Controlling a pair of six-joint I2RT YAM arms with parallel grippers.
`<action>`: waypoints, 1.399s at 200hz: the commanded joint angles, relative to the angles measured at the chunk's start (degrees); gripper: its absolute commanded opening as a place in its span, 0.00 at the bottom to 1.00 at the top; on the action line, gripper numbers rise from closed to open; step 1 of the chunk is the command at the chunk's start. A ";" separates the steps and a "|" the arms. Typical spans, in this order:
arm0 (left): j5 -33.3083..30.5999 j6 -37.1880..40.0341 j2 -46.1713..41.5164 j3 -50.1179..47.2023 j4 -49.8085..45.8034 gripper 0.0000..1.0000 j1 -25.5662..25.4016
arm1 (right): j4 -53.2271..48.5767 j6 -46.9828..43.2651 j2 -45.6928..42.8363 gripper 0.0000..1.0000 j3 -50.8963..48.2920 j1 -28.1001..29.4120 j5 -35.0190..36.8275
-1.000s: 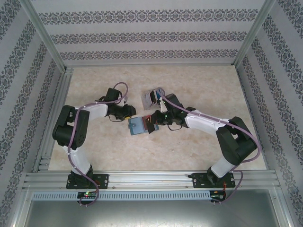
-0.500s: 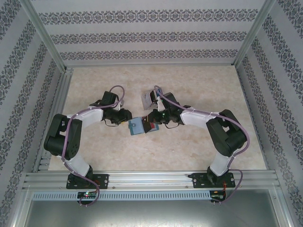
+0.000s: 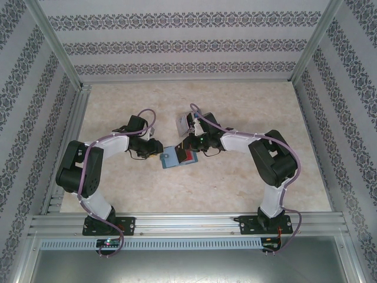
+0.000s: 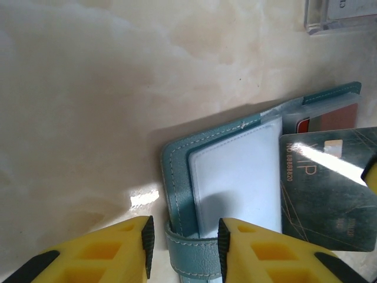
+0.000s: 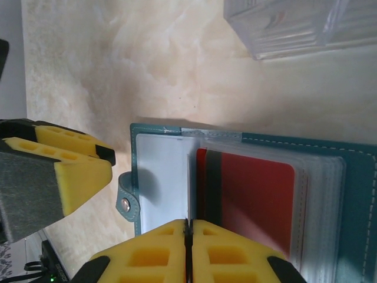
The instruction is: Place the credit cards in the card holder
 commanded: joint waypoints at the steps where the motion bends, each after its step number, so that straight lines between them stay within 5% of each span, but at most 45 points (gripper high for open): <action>1: -0.28 1.45 0.90 1.39 -1.77 0.35 0.17 | 1.17 0.79 0.57 0.10 1.90 -0.07 -1.46; 280: 1.13 0.47 2.07 -1.79 1.19 0.16 -0.60 | 2.07 2.28 1.63 0.11 -1.02 0.89 1.20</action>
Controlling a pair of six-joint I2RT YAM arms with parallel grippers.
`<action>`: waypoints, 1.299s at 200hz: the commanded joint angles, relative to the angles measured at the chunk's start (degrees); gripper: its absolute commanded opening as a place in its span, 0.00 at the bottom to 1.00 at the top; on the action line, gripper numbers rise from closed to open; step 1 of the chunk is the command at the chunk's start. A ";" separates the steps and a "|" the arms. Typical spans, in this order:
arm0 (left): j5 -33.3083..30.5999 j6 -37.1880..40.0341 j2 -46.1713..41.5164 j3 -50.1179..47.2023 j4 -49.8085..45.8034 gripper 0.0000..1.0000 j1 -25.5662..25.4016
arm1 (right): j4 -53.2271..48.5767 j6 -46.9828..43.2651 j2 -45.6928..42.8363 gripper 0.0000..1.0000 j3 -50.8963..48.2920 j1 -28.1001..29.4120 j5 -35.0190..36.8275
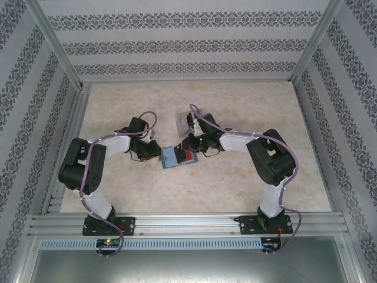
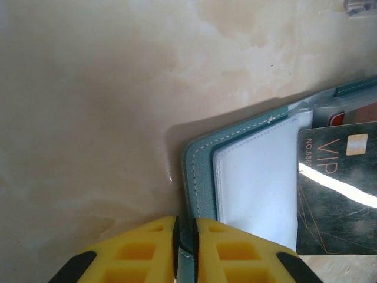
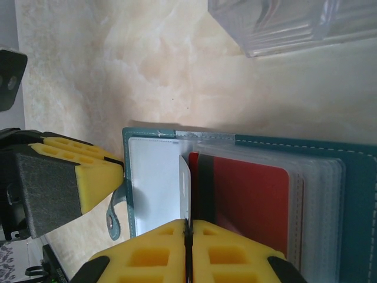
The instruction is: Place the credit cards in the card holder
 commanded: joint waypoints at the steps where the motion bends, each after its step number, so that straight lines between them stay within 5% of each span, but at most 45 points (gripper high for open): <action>1: 0.75 0.23 -0.10 -1.10 0.60 0.16 -0.51 | 1.14 0.99 0.65 0.11 -0.97 0.74 0.95; 165: 0.89 -0.10 -0.55 -1.14 0.76 0.15 -0.74 | 1.03 2.33 2.33 0.11 -0.30 1.75 0.74; 260: 1.17 -1.11 -0.53 -1.63 1.99 0.15 -2.01 | 0.86 3.25 5.79 0.10 3.71 7.62 13.22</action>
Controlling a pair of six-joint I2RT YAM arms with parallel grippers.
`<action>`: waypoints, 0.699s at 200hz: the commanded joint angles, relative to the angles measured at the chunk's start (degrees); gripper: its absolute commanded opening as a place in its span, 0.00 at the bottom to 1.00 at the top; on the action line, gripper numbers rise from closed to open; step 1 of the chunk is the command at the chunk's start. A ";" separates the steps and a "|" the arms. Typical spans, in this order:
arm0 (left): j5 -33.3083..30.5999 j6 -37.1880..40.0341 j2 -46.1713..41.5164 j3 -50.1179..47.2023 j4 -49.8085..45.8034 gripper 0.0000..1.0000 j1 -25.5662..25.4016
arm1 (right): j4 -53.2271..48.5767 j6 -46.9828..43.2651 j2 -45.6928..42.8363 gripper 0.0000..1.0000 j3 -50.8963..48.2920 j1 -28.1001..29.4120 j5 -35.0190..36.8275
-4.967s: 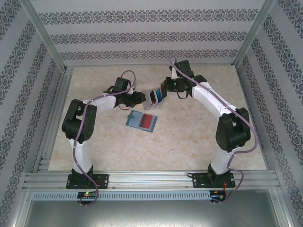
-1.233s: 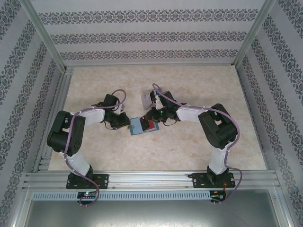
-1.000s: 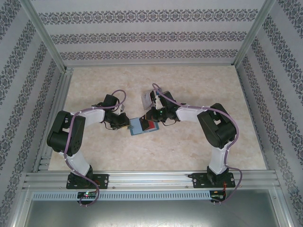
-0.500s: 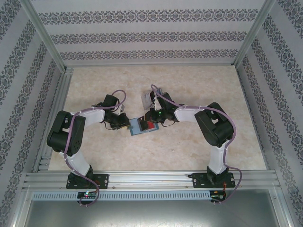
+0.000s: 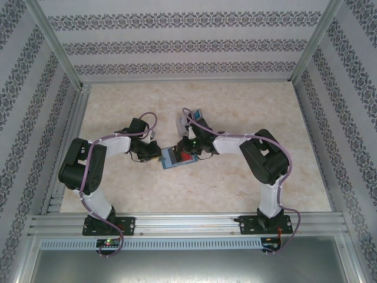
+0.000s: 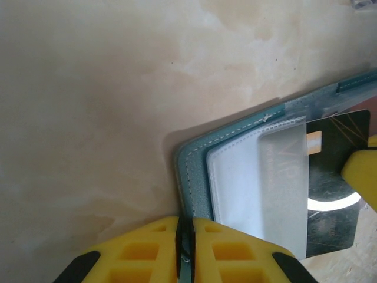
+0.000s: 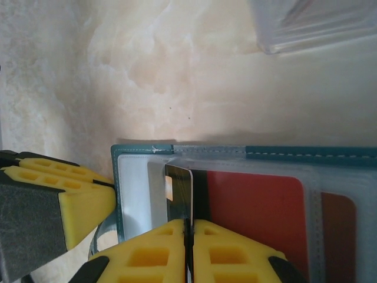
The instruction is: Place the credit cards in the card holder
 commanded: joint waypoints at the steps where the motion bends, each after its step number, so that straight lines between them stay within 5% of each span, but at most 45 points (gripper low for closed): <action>1: 1.25 -0.68 -0.54 -1.05 1.39 0.15 -1.47 | -2.55 -0.52 2.67 0.10 2.47 2.67 5.59; 140: 1.81 -0.61 0.36 -0.01 1.96 0.14 -1.67 | -31.70 -12.78 7.61 0.18 20.28 12.74 27.79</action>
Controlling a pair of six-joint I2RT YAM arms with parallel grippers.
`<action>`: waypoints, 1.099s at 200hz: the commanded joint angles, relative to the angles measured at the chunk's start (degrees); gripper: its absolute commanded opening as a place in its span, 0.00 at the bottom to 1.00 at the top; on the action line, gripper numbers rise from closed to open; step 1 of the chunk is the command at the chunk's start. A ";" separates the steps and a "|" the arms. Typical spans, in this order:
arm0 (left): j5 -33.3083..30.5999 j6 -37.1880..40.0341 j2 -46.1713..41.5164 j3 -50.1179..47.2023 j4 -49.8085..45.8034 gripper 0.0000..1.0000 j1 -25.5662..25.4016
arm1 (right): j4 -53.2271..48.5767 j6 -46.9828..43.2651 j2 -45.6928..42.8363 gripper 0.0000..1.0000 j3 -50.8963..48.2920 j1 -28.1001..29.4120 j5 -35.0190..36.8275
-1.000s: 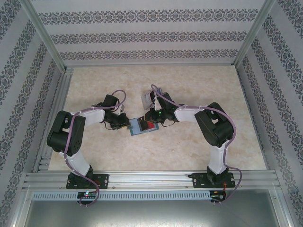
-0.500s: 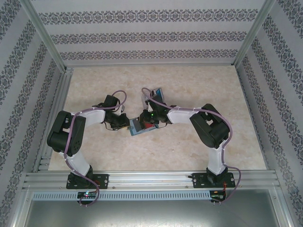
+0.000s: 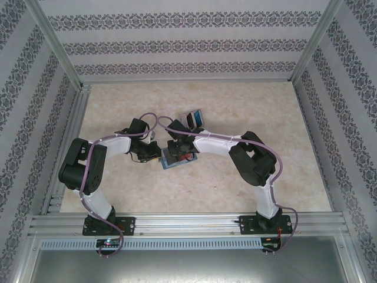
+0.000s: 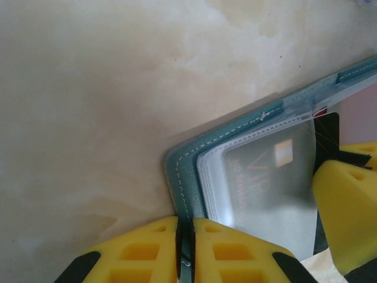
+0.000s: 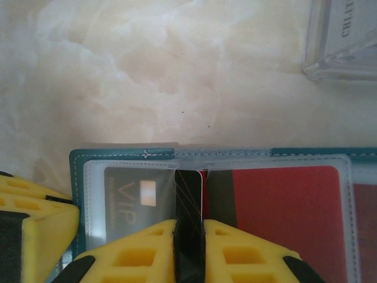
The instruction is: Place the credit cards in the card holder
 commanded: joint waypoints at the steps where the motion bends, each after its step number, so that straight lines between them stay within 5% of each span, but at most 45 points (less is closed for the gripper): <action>1: 2.15 -0.58 0.35 0.32 1.66 0.15 -1.55 | -7.06 -3.09 2.35 0.18 2.59 2.35 3.41; 61: 1.82 -0.67 -0.30 -0.18 2.01 0.15 -1.63 | -8.54 -3.60 3.44 0.22 4.07 3.78 3.46; 114: 1.20 0.02 -0.96 -0.12 1.06 0.15 -1.65 | -6.34 -3.56 -2.85 0.44 -0.09 2.71 4.17; 220: 0.84 -0.15 -1.37 -0.28 1.31 0.14 -1.58 | -1.58 -2.74 -12.10 0.42 -10.86 -4.31 0.45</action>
